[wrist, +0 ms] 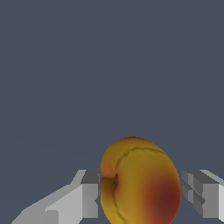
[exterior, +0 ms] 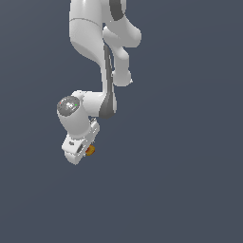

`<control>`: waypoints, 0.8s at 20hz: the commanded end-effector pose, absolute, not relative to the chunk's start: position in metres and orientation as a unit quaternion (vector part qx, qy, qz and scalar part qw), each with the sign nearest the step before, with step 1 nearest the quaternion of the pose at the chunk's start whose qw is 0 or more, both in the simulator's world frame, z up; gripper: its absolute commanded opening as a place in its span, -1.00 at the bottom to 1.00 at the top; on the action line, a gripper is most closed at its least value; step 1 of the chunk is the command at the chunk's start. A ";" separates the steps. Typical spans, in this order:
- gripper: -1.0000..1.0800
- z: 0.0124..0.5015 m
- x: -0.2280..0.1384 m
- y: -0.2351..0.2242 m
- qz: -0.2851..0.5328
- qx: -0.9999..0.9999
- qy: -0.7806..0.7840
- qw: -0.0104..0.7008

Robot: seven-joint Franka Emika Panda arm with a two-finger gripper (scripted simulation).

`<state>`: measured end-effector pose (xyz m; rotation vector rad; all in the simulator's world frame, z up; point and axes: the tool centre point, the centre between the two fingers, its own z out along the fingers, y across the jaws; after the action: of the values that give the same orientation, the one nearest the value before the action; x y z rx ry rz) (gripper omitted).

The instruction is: Pick up the object and move it to a goal position.

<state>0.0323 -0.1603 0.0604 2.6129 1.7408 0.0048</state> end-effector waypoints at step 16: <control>-1.00 0.063 0.045 -0.189 0.000 0.832 0.555 0.000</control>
<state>0.0440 -0.1888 0.0617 2.6145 1.7458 -0.0030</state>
